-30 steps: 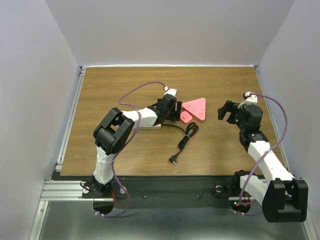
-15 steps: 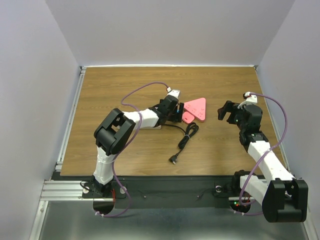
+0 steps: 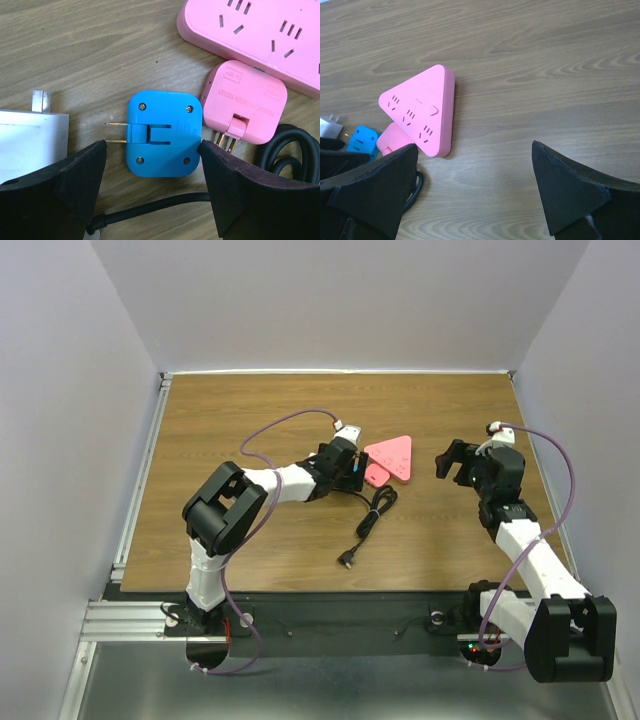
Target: Insert the plug
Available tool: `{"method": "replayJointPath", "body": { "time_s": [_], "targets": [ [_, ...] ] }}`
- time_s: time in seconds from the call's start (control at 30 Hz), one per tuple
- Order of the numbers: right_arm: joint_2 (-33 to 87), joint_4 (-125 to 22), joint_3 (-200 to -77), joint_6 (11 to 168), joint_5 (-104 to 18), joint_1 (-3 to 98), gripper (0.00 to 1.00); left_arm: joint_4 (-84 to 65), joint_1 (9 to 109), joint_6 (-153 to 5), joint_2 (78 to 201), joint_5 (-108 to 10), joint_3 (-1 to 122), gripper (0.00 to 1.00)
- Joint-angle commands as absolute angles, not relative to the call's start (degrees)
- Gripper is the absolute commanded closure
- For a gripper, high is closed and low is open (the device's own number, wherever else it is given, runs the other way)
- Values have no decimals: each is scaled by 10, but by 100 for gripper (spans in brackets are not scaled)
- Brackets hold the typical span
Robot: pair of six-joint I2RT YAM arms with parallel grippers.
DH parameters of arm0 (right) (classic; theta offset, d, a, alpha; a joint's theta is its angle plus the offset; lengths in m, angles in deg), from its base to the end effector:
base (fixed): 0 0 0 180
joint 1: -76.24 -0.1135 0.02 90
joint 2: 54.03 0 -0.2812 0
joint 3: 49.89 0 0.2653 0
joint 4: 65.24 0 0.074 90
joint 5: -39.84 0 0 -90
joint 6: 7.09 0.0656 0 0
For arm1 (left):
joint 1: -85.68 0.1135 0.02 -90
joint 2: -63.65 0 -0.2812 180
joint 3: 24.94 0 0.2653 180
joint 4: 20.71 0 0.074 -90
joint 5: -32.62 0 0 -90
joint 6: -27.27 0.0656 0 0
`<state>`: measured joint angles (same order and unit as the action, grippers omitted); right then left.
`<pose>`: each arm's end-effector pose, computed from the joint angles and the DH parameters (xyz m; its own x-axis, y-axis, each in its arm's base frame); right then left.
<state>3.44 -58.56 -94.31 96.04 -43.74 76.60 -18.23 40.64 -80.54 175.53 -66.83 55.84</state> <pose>0.2583 0.0057 0.2437 -0.3512 0.2279 -0.9081 -0.0197 0.9679 0.2506 0.3380 -0.3232 0.1607 -0.5560 0.1298 -0.8210 0.4530 0.8755 -0.1684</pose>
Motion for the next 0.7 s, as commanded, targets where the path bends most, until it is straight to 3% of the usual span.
{"method": "replayJointPath", "body": {
  "time_s": [0.0, 0.67],
  "targets": [
    [35, -594, -971, 962, -441, 764, 0, -197, 396, -789, 1718, -666, 546, 12],
    [40, -589, -974, 960, -434, 764, 0, -168, 385, -859, 1701, -724, 528, 1]
  ]
}}
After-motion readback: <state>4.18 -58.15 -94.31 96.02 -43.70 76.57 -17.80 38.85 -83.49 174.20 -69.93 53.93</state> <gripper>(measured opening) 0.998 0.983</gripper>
